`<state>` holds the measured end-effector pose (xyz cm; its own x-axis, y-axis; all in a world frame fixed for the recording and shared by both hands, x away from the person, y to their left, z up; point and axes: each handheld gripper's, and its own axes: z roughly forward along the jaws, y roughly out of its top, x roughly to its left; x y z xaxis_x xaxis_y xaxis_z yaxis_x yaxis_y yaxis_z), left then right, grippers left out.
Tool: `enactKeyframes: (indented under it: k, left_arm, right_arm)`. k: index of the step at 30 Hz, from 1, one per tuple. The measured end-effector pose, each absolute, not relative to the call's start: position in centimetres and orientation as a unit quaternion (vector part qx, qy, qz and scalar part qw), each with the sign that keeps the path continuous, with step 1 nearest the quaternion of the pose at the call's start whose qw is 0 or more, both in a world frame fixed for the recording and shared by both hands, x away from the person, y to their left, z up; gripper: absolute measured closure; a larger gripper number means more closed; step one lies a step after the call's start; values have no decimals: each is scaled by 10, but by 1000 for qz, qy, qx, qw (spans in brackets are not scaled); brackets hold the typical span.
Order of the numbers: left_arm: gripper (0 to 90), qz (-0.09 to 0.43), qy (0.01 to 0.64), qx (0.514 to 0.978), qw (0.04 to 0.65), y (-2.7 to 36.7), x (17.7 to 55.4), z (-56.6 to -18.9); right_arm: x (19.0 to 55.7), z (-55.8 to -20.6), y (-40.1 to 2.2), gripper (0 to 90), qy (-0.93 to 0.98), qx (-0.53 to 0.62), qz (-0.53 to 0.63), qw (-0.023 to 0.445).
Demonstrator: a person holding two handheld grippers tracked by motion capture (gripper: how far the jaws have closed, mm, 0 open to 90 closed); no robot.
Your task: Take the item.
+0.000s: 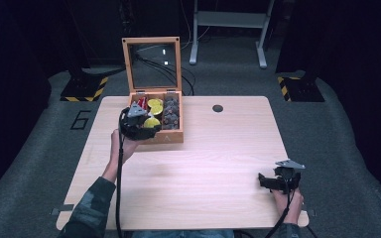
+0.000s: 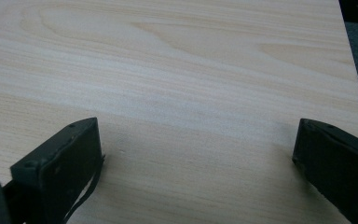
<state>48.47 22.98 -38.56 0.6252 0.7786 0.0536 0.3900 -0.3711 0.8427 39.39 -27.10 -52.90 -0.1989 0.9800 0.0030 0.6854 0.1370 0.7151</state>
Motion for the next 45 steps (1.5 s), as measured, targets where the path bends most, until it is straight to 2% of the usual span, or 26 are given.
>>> enactKeyframes:
  k: [21,45]
  left_arm:
    - [412,227,348,801,432,224,457,-391]
    - [412,214,351,808,422,236,418,-427]
  right_arm:
    - [394,-529,-271,6,713,583,302,245]
    - [394,-529,-271,6,711,585,302,244]
